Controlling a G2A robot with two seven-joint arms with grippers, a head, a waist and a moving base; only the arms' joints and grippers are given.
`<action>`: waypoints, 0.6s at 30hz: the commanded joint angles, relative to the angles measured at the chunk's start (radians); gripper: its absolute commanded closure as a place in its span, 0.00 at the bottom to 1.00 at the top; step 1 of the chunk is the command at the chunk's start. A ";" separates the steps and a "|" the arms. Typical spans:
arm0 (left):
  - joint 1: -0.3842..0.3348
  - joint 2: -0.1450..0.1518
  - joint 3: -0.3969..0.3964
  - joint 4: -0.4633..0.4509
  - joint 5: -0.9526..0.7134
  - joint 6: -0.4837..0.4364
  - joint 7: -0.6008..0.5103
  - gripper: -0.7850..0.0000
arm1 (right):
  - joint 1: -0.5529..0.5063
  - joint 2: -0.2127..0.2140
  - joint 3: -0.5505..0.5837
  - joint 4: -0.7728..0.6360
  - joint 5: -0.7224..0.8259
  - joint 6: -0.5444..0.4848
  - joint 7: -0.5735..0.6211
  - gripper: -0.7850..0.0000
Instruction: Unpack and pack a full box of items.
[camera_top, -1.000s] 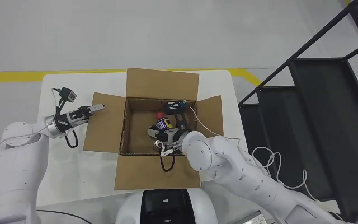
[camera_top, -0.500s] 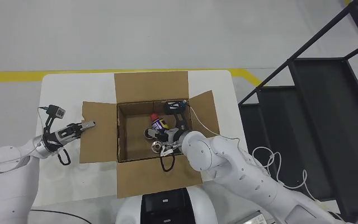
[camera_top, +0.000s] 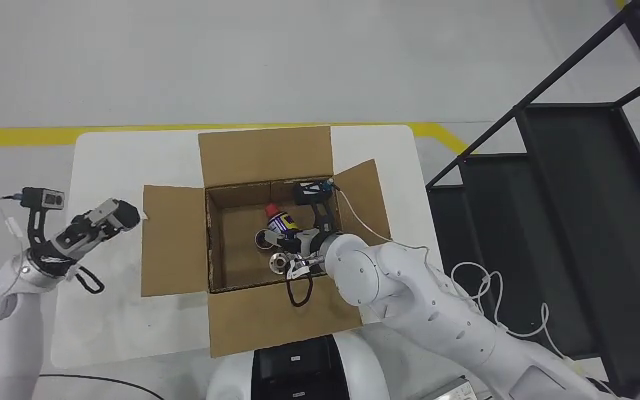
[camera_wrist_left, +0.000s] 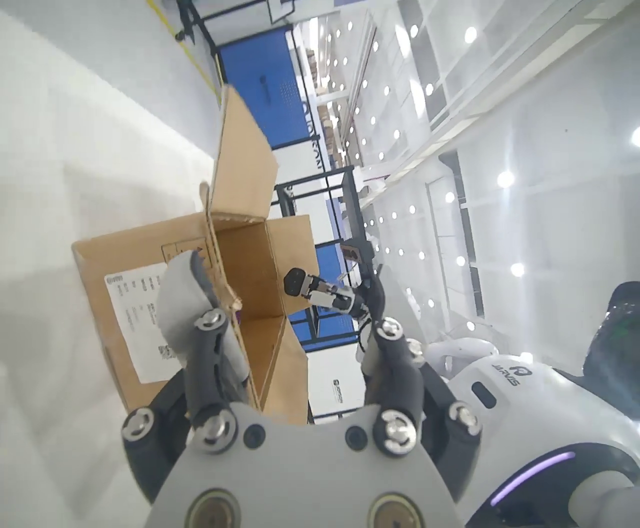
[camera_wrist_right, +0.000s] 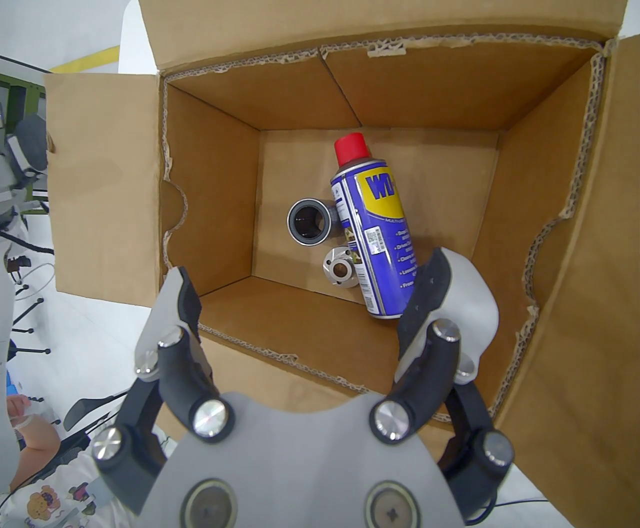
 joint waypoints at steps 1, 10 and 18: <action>0.038 0.002 -0.043 -0.067 -0.061 -0.004 0.001 0.00 | 0.000 0.000 0.000 0.000 0.000 0.000 0.000 0.00; 0.062 0.015 -0.066 -0.238 -0.092 0.082 -0.101 0.00 | 0.000 0.000 0.000 0.000 0.000 0.000 0.000 0.00; 0.046 0.011 -0.018 -0.271 -0.028 0.088 0.003 0.00 | 0.000 0.000 0.000 0.000 0.000 0.000 0.000 0.00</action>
